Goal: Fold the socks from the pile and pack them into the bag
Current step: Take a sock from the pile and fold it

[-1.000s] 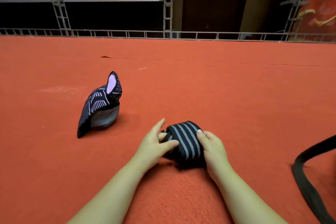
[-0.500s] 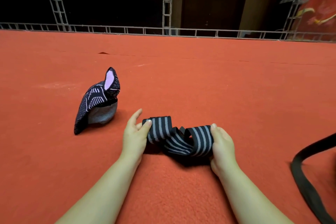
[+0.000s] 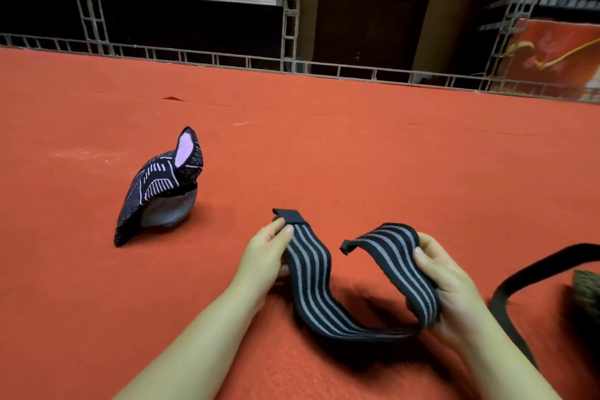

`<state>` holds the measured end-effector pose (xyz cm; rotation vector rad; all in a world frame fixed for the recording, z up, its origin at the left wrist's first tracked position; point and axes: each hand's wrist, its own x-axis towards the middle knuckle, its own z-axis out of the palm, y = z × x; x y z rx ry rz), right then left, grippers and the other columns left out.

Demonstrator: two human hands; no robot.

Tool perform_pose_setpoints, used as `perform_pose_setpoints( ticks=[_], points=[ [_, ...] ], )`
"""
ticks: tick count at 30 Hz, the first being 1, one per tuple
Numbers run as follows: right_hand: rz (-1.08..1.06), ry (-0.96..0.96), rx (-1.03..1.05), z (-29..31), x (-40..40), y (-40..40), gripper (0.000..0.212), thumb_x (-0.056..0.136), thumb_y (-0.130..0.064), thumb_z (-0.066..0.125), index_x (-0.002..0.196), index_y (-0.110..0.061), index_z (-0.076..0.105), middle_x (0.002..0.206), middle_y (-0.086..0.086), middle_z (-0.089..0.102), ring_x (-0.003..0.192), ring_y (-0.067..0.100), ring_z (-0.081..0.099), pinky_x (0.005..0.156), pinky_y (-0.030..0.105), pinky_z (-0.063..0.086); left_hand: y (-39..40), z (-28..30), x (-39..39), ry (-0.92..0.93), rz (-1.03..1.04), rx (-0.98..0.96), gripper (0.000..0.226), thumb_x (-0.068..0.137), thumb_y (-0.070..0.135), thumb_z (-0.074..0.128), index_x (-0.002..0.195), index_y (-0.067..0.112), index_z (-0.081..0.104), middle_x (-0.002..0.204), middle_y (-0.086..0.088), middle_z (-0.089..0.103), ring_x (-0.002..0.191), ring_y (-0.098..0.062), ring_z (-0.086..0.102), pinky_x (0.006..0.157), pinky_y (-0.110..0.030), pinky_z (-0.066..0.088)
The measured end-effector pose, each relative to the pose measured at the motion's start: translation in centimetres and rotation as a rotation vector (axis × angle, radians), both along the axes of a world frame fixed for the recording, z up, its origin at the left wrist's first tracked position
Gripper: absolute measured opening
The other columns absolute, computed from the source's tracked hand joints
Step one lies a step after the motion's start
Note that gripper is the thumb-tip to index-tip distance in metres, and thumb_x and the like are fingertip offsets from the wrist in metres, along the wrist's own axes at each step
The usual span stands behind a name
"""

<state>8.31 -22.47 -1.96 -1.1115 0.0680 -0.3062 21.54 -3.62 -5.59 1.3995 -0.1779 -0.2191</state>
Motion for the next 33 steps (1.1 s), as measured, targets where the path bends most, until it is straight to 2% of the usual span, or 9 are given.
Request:
perform_pose_setpoints(
  ticks=[2,6,10,15,18,24,27,30,33],
  points=[
    [0.023,-0.004,-0.031,0.4,0.0,-0.2,0.025,0.077,-0.016,0.052,0.101,-0.008,0.055,0.067,0.008,0.067,0.047,0.013,0.062,0.041,0.021,0.050,-0.2,-0.1,-1.9,0.064,-0.048,-0.030,0.023,0.097,0.028,0.046,0.106,0.015,0.063,0.095,-0.002,0.072,0.083,-0.019,0.066,0.064,-0.032,0.055],
    [0.051,-0.024,-0.100,1.2,2.7,1.0,0.022,0.083,-0.015,0.052,0.104,-0.011,0.056,0.076,0.006,0.070,0.058,0.013,0.066,0.052,0.024,0.054,-0.1,-0.2,-3.9,0.093,-0.036,-0.136,0.027,0.097,0.035,0.041,0.089,0.022,0.063,0.079,0.009,0.074,0.085,-0.019,0.068,0.083,-0.044,0.052],
    [0.044,0.016,-0.207,1.2,7.0,3.3,0.017,0.095,-0.008,0.048,0.106,-0.015,0.059,0.091,0.006,0.071,0.071,0.014,0.067,0.066,0.027,0.056,0.4,-0.4,-3.5,0.056,0.024,-0.217,0.031,0.089,0.044,0.044,0.101,0.024,0.065,0.097,0.001,0.074,0.095,-0.023,0.068,0.083,-0.045,0.053],
    [0.110,0.290,-0.877,-2.3,9.8,4.8,0.023,0.093,-0.015,0.056,0.114,-0.024,0.062,0.099,-0.007,0.069,0.086,0.007,0.066,0.085,0.028,0.053,0.8,-1.3,-2.4,-0.011,0.102,-0.221,0.056,0.085,0.032,0.062,0.134,0.041,0.036,0.128,0.005,0.059,0.112,-0.019,0.061,0.085,-0.042,0.054],
    [0.109,0.308,-0.894,-2.7,9.7,5.7,0.026,0.094,-0.021,0.056,0.119,-0.024,0.060,0.104,-0.006,0.068,0.090,0.009,0.067,0.087,0.031,0.053,0.9,-2.4,-1.4,-0.078,0.140,-0.098,0.067,0.083,0.009,0.066,0.132,0.045,0.038,0.132,0.006,0.054,0.117,-0.014,0.057,0.101,-0.046,0.045],
    [0.186,0.316,-0.762,-3.5,5.1,3.7,0.053,0.076,-0.062,0.059,0.124,-0.041,0.052,0.122,-0.010,0.062,0.105,0.005,0.061,0.100,0.033,0.044,1.6,-2.6,-0.3,-0.056,0.271,-0.049,0.051,0.087,-0.005,0.054,0.133,0.015,0.050,0.122,0.004,0.060,0.110,-0.011,0.059,0.101,-0.036,0.045],
    [0.388,0.234,-0.632,-4.1,1.7,2.1,0.066,0.066,-0.043,0.073,0.128,-0.038,0.048,0.117,0.003,0.067,0.101,0.015,0.064,0.090,0.031,0.049,2.0,-2.4,0.4,-0.033,0.278,-0.038,0.052,0.086,-0.004,0.055,0.134,0.015,0.050,0.127,-0.001,0.058,0.112,-0.015,0.058,0.103,-0.038,0.044],
    [0.425,0.186,-0.664,-4.8,0.7,1.3,0.063,0.060,-0.021,0.079,0.120,-0.024,0.058,0.112,-0.002,0.068,0.101,0.016,0.064,0.085,0.026,0.051,2.1,-2.7,0.5,-0.124,0.252,0.158,0.049,0.085,0.009,0.062,0.130,0.024,0.050,0.140,-0.005,0.045,0.129,-0.022,0.044,0.112,-0.036,0.030],
    [0.278,0.188,-0.582,-5.2,0.7,1.1,0.052,0.049,-0.022,0.079,0.099,-0.015,0.068,0.092,0.000,0.071,0.083,0.012,0.065,0.071,0.024,0.052,2.4,-2.2,-0.6,-0.430,0.190,0.509,0.058,0.079,0.055,0.055,0.132,0.033,0.048,0.154,0.005,0.014,0.143,-0.012,0.008,0.115,-0.029,0.008]
  ],
)
